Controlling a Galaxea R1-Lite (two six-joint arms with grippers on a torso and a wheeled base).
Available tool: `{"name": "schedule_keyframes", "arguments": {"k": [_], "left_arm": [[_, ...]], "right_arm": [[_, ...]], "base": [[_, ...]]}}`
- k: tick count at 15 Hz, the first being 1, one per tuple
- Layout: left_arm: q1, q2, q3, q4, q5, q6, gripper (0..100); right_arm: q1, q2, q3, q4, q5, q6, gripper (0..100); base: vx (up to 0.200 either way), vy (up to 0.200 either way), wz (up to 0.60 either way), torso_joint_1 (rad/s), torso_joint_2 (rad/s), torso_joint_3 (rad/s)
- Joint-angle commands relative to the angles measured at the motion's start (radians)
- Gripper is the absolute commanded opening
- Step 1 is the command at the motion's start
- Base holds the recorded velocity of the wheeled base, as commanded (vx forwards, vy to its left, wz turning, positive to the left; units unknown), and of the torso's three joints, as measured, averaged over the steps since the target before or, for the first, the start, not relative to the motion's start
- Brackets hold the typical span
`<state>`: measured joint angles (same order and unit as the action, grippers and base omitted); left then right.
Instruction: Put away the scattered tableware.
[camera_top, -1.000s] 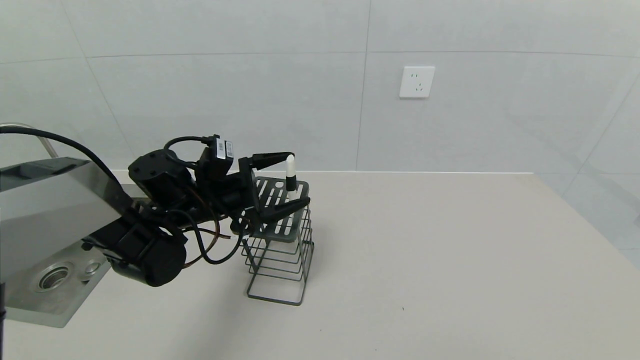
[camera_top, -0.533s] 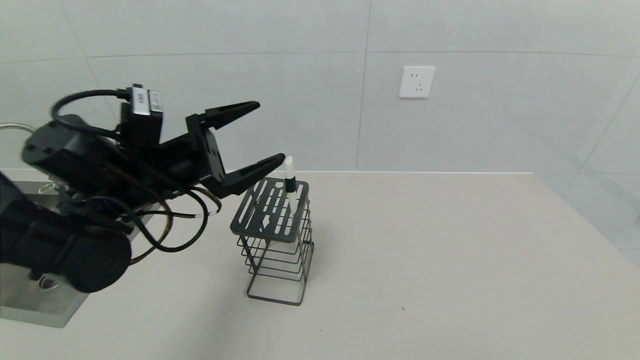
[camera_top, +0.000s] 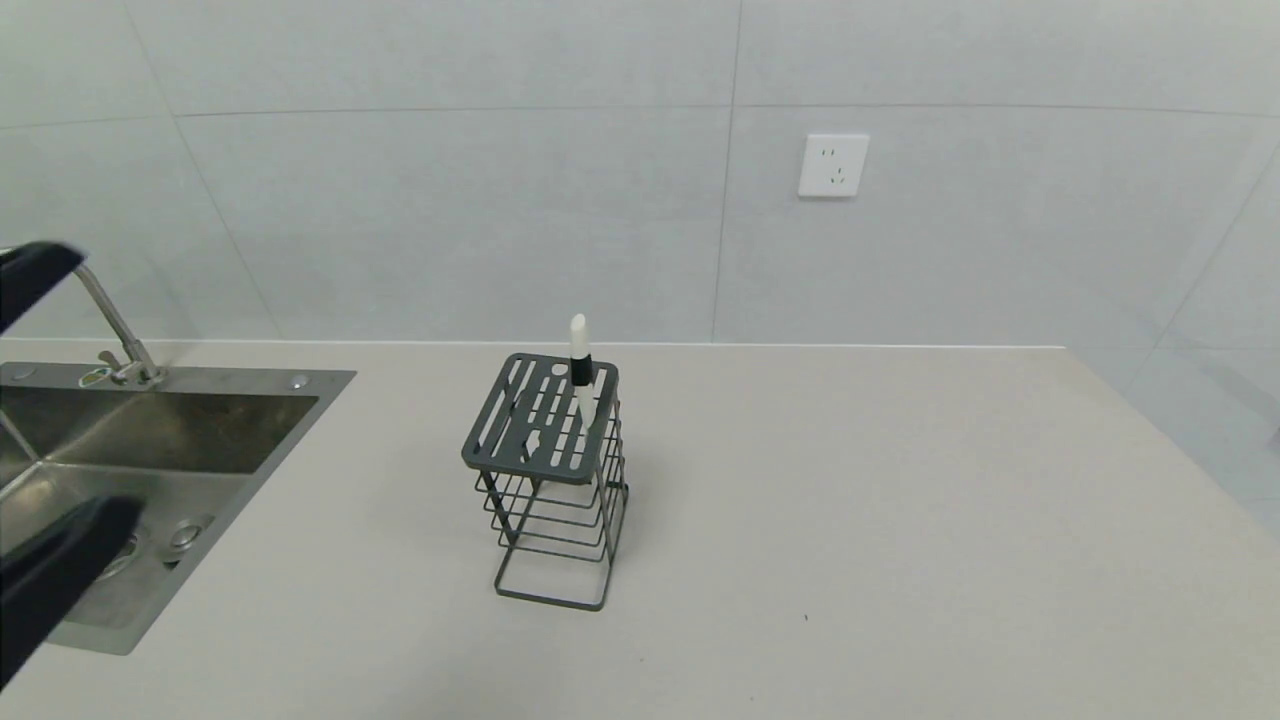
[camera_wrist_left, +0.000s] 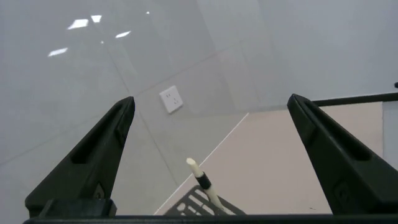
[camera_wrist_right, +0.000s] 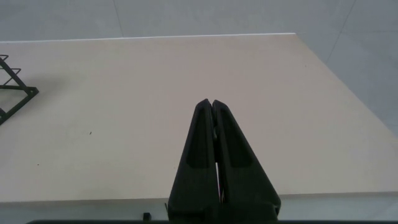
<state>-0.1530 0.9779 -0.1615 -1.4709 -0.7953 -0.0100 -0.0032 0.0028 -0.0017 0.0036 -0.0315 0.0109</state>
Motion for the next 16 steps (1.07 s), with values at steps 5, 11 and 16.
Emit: {"name": "schedule_keyframes", "arguments": {"k": [5, 11, 16], "left_arm": [[0.155, -0.978, 0.158, 1.046, 0.160, -0.081, 100], [0.155, -0.978, 0.157, 1.417, 0.818, 0.041, 100], [0.151, -0.976, 0.161, 1.454, 0.725, 0.065, 100]], "right_arm": [[0.002, 0.000, 0.002, -0.001, 0.019, -0.002, 0], [0.002, 0.000, 0.000, -0.001, 0.019, -0.002, 0], [0.000, 0.000, 0.002, -0.001, 0.021, -0.002, 0]], "base": [[0.000, 0.000, 0.00, 0.000, 0.00, 0.000], [0.000, 0.000, 0.00, 0.000, 0.00, 0.000], [0.000, 0.000, 0.00, 0.000, 0.00, 0.000]]}}
